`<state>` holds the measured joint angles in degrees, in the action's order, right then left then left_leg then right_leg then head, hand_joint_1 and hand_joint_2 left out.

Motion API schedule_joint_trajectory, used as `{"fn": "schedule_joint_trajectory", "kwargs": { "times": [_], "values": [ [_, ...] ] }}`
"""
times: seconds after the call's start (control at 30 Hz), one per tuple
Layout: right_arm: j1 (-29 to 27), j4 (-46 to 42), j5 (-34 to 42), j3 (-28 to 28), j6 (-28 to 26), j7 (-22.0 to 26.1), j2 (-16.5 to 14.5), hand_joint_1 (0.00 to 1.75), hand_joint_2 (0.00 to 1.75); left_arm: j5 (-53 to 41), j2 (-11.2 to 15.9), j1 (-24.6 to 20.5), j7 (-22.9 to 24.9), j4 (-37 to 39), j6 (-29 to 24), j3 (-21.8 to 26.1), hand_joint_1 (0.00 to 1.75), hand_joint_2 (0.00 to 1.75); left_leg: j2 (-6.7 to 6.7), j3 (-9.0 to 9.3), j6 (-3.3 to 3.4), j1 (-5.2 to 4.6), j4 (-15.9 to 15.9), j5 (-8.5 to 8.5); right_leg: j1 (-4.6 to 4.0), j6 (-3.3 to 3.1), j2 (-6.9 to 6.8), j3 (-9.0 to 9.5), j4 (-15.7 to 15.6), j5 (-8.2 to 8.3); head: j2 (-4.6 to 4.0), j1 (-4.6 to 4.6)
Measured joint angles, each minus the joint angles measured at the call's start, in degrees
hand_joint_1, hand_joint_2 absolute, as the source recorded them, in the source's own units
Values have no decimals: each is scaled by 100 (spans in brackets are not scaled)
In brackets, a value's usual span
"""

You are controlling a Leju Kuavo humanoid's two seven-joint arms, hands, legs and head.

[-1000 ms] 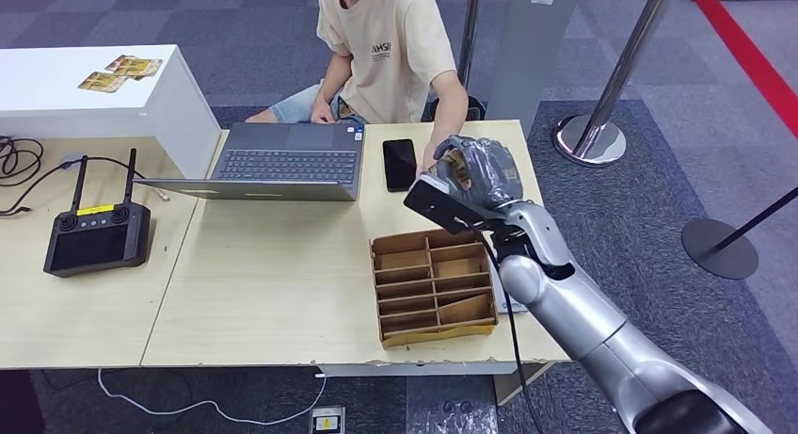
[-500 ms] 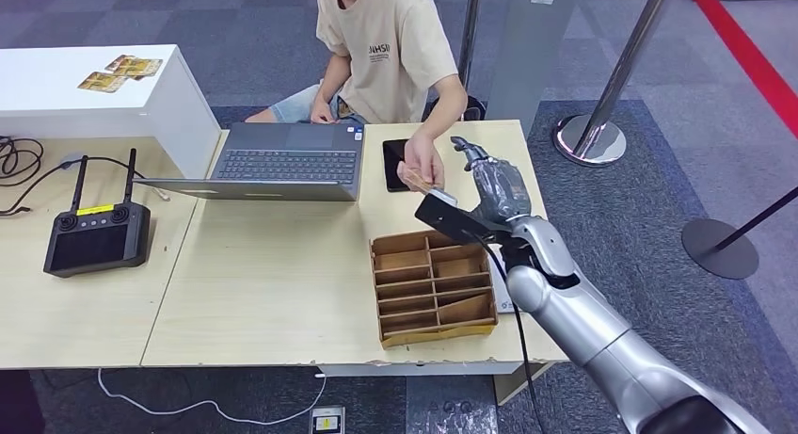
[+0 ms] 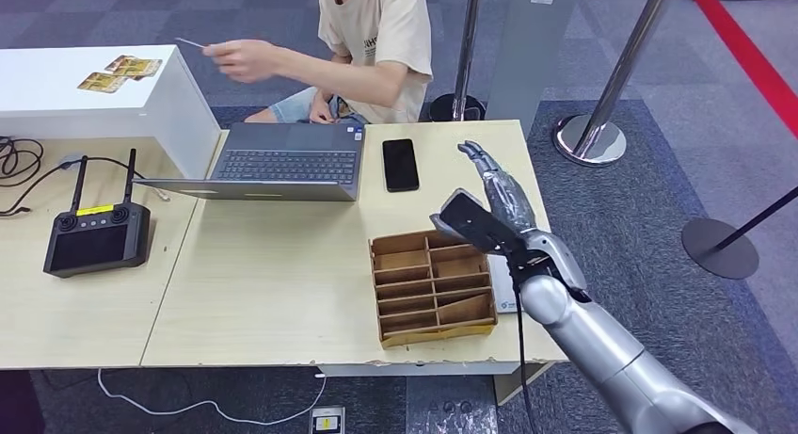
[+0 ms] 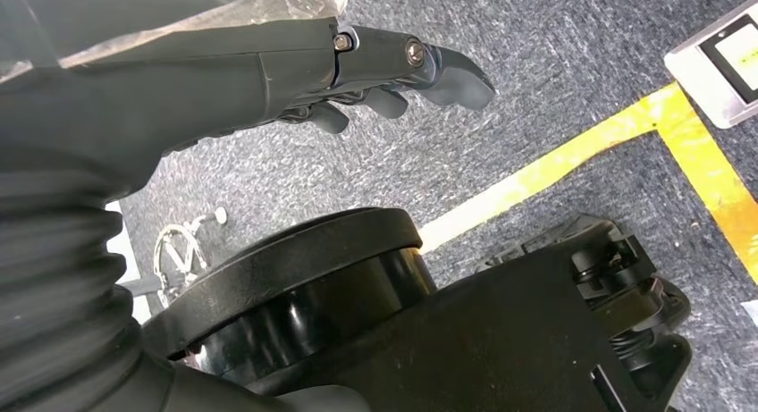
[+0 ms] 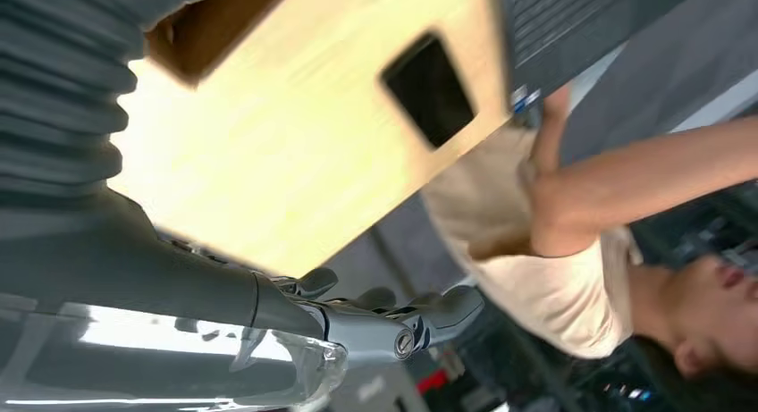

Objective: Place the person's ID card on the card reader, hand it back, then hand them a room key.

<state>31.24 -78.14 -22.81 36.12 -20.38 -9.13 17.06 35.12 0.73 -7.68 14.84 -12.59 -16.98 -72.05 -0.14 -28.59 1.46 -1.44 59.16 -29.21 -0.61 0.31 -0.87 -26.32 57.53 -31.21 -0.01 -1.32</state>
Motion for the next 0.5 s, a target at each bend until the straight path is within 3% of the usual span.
{"fn": "schedule_joint_trajectory", "kwargs": {
  "times": [0.03, 0.17, 0.3, 0.5],
  "values": [
    [-64, -115, 190, -32, 46, 71, 26, 0, 175, 21, 2, 2, -14, 0, 0, 1, 0, 175, 0, 0, 0, 0, 0, 0, 0, 0, 0, 0, 0, 0, 0, -1],
    [-382, -584, 801, -176, 113, 326, 108, 0, 0, 89, 7, 9, -42, 0, -1, 9, 0, 175, -1, 0, 0, 0, 0, 0, 0, 0, 0, 0, 0, 0, 1, 0],
    [-756, -1068, 1345, -285, 316, 500, 195, 0, 0, 134, 13, 14, -39, 0, -20, 38, 0, 175, 0, -1, 0, 0, 0, -1, 0, 0, 0, 0, 0, 0, 1, 0],
    [-1256, -1766, 1437, -331, 466, 549, 331, 0, 0, 185, 40, 22, -47, 0, -31, 117, 0, 175, 1, 0, 0, 0, -1, -1, 0, 0, 0, 0, -1, 0, 1, 0]
  ]
}}
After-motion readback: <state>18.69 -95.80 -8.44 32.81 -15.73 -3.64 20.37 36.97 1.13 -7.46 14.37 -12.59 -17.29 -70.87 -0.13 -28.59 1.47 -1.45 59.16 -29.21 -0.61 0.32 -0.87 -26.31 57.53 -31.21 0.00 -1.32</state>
